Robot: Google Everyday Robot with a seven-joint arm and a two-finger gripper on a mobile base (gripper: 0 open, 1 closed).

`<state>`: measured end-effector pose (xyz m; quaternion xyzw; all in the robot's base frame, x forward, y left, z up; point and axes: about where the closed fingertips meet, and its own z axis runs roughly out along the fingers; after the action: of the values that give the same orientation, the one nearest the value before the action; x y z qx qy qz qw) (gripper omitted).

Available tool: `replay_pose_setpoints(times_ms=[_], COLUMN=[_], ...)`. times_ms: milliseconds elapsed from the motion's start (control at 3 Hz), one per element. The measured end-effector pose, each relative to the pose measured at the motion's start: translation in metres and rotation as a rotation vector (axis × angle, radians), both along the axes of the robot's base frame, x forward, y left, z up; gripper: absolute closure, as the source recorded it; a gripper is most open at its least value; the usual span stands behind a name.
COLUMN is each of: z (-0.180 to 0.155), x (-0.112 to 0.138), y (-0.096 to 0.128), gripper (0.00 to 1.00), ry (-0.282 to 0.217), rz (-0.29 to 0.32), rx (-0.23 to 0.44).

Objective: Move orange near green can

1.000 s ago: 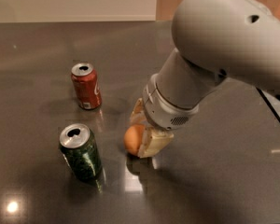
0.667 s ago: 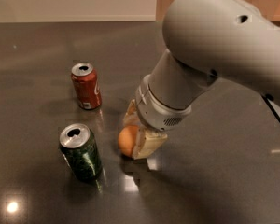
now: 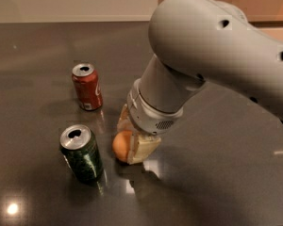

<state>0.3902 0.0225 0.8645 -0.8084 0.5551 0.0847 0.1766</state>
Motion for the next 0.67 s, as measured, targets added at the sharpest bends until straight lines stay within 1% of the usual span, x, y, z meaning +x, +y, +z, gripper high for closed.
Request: replay_pose_setpoints(times_ms=[333,667], z=[-0.0022,-0.0048], x=[-0.0013,-0.0022], y=[0.0037,0.006], gripper=[0.61,0.36], ry=[0.004,0.011], rz=[0.009,0.01], rx=[-0.005,-0.007])
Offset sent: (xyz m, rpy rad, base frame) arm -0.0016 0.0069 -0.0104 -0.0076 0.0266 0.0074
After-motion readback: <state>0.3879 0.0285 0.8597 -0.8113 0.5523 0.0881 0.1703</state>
